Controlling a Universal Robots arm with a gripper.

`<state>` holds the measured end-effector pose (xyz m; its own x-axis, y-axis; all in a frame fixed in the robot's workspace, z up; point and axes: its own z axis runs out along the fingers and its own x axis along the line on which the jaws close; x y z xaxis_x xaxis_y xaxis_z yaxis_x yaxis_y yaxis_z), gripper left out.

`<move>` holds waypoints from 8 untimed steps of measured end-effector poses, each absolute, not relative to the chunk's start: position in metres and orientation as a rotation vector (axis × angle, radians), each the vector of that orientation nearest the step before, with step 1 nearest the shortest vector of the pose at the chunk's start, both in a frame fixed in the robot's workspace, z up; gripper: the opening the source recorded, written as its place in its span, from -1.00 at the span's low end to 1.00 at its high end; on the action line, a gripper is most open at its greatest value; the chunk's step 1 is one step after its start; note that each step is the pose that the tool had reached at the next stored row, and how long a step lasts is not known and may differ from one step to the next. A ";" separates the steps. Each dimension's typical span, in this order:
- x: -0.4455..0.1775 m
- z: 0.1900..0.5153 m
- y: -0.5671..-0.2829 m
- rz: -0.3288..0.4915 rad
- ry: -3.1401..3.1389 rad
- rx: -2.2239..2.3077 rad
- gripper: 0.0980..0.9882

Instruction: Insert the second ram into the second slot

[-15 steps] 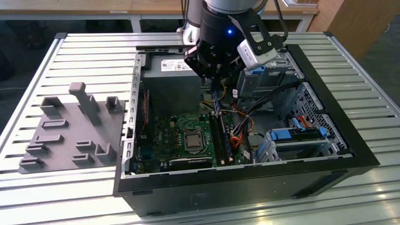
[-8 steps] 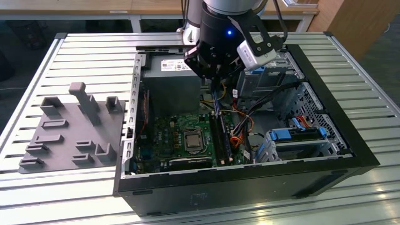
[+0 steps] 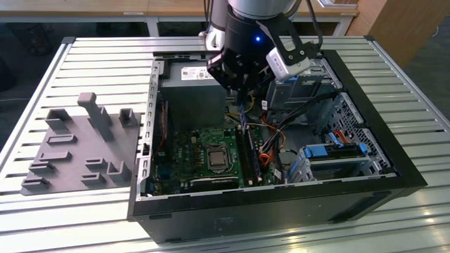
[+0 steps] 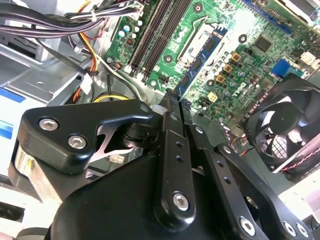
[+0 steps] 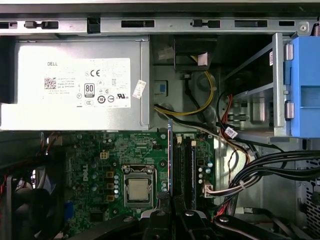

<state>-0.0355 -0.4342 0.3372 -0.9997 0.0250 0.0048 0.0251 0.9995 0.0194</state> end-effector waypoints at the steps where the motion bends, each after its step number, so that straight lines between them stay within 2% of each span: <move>1: -0.036 0.336 -0.434 -0.030 -3.137 -0.039 -0.91; 8: -0.036 0.332 -0.437 -0.029 -3.137 -0.033 -0.91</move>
<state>-0.0356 -0.4365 0.3318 -0.9998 0.0210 0.0050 0.0211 0.9996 0.0186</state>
